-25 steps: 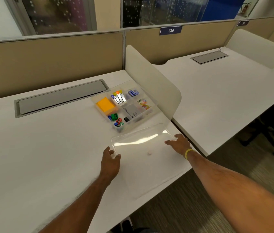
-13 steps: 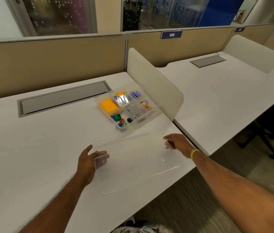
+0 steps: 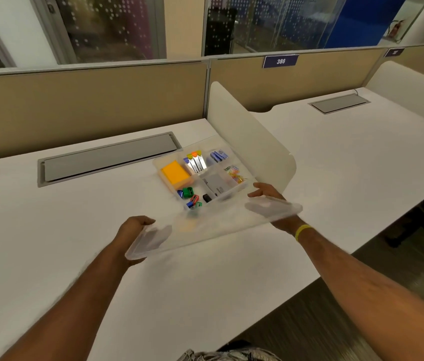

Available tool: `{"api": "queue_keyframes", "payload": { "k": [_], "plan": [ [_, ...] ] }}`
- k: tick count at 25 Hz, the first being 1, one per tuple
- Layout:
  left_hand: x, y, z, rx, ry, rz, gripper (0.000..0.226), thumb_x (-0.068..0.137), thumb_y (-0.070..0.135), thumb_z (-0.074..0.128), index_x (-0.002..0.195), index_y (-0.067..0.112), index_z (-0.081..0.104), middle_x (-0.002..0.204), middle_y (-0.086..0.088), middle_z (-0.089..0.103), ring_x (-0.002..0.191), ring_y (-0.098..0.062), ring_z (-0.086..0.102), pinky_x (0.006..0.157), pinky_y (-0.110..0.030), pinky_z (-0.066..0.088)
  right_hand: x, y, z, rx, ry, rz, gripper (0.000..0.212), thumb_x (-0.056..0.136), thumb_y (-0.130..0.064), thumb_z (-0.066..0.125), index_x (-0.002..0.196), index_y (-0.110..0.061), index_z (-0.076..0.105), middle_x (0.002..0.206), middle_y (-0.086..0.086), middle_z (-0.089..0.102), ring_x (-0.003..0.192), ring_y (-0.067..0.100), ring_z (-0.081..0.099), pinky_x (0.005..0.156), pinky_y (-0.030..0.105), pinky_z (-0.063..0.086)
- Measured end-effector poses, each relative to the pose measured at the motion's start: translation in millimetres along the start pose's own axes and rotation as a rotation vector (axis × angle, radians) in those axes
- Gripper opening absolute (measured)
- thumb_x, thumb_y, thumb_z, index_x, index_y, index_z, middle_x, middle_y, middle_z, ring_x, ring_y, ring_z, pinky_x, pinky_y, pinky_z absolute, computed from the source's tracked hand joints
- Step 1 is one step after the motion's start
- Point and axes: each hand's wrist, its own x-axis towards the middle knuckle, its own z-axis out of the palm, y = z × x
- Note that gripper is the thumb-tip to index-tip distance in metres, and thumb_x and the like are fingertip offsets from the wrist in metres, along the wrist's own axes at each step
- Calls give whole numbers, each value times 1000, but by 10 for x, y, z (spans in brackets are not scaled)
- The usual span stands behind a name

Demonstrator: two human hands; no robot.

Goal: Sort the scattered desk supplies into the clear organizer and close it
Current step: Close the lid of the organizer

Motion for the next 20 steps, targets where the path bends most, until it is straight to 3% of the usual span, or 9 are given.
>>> {"api": "queue_keyframes", "payload": {
  "k": [2, 3, 4, 7, 10, 13, 15, 16, 20],
  "plan": [
    [27, 105, 156, -232, -109, -39, 33, 91, 22, 53, 116, 2, 55, 127, -22, 53, 109, -32, 61, 92, -41, 51, 164, -33, -71, 72, -34, 68, 53, 80, -31, 76, 125, -11, 58, 119, 1, 66, 110, 7, 59, 95, 13, 43],
    [53, 148, 221, -293, -129, -59, 53, 92, 32, 52, 135, 2, 45, 146, -22, 39, 133, -35, 42, 111, -48, 33, 256, -43, -94, 89, -51, 64, 50, 81, -41, 74, 122, -15, 61, 114, -6, 69, 107, 3, 61, 91, 15, 45],
    [101, 185, 280, -318, -140, -50, 65, 92, 42, 49, 144, 5, 36, 155, -19, 27, 144, -34, 24, 117, -50, 17, 359, -44, -112, 85, -45, 52, 47, 80, -47, 72, 114, -16, 65, 103, -9, 71, 97, 0, 64, 84, 14, 47],
    [204, 272, 467, -316, -111, 52, 80, 89, 70, 32, 145, 13, 39, 157, -12, 25, 148, -28, 15, 120, -48, 8, 679, -14, -148, 106, 82, 86, 42, 77, -54, 71, 86, -14, 59, 75, -2, 65, 71, 8, 61, 74, 22, 47],
    [338, 287, 659, -264, -67, 133, 88, 86, 78, 19, 145, 16, 41, 155, -10, 32, 147, -26, 20, 119, -46, 8, 993, 55, -117, 166, 165, 138, 35, 83, -46, 70, 95, -17, 56, 66, 5, 57, 63, 18, 58, 69, 40, 50],
    [495, 305, 888, -189, 16, 208, 74, 93, 65, 32, 148, 15, 32, 153, -11, 36, 141, -26, 33, 114, -42, 25, 1317, 127, -111, 6, 172, 154, 38, 88, -35, 67, 117, -18, 53, 72, 3, 51, 70, 17, 55, 72, 38, 53],
    [612, 314, 1021, -48, 115, 242, 63, 96, 49, 46, 147, 15, 30, 149, -12, 40, 128, -25, 46, 99, -36, 40, 1510, 172, -105, -50, 161, 165, 40, 88, -30, 67, 123, -13, 55, 82, 1, 56, 81, 19, 57, 81, 36, 52],
    [677, 313, 1081, 32, 154, 251, 63, 96, 43, 51, 148, 14, 27, 148, -13, 40, 123, -26, 49, 93, -35, 43, 1606, 194, -107, -74, 163, 170, 41, 87, -28, 67, 123, -11, 56, 89, 1, 58, 88, 19, 59, 84, 32, 50],
    [920, 298, 1256, 214, 224, 312, 74, 95, 29, 58, 151, 13, 12, 154, -12, 30, 136, -32, 37, 99, -36, 37, 1909, 317, -108, -252, 107, 206, 39, 88, -27, 66, 121, -8, 59, 114, 6, 65, 111, 26, 59, 90, 27, 43]
  ]
}}
